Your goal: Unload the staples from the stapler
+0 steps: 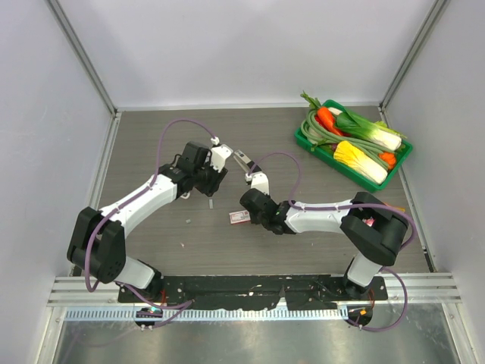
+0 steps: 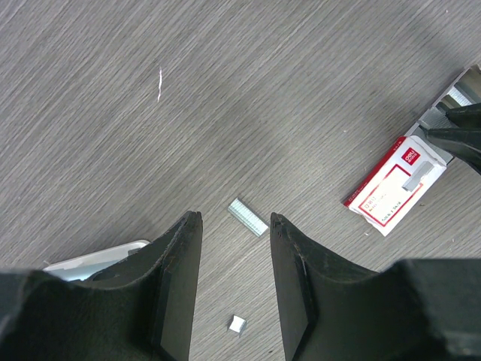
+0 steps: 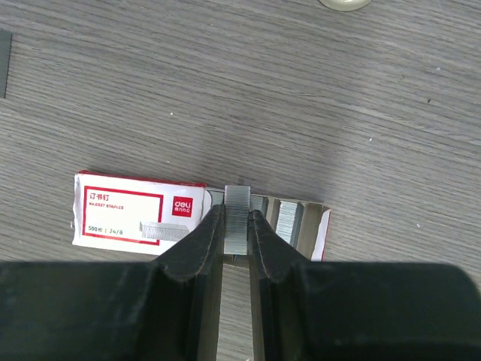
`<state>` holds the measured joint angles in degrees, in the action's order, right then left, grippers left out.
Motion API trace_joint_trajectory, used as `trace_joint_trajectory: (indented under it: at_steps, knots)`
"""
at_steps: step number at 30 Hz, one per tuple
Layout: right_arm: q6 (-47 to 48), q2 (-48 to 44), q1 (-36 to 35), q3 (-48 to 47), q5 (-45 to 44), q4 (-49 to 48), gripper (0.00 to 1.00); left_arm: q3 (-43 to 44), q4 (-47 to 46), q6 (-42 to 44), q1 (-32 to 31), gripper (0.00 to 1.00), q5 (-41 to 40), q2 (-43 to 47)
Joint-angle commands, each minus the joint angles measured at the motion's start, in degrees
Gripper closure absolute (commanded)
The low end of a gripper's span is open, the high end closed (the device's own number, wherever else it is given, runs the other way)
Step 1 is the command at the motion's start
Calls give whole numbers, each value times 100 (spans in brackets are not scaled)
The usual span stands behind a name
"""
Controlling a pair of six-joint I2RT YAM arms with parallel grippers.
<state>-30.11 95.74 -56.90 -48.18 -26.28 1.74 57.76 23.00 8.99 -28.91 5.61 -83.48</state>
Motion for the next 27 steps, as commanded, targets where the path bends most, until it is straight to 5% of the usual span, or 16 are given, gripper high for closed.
trace_joint_trajectory:
  at_steps: [1, 9, 27]
  knots:
    - [14, -109, -31, 28, -149, -139, 99, -45, -112, -20, -1, 55, -16, 166]
    - [-48, -144, -31, 72, -88, -147, 98, -45, -112, -29, -10, 55, -16, 166]
    - [-92, -320, -145, 108, -52, -33, 73, -45, -130, -20, -1, 55, -16, 130]
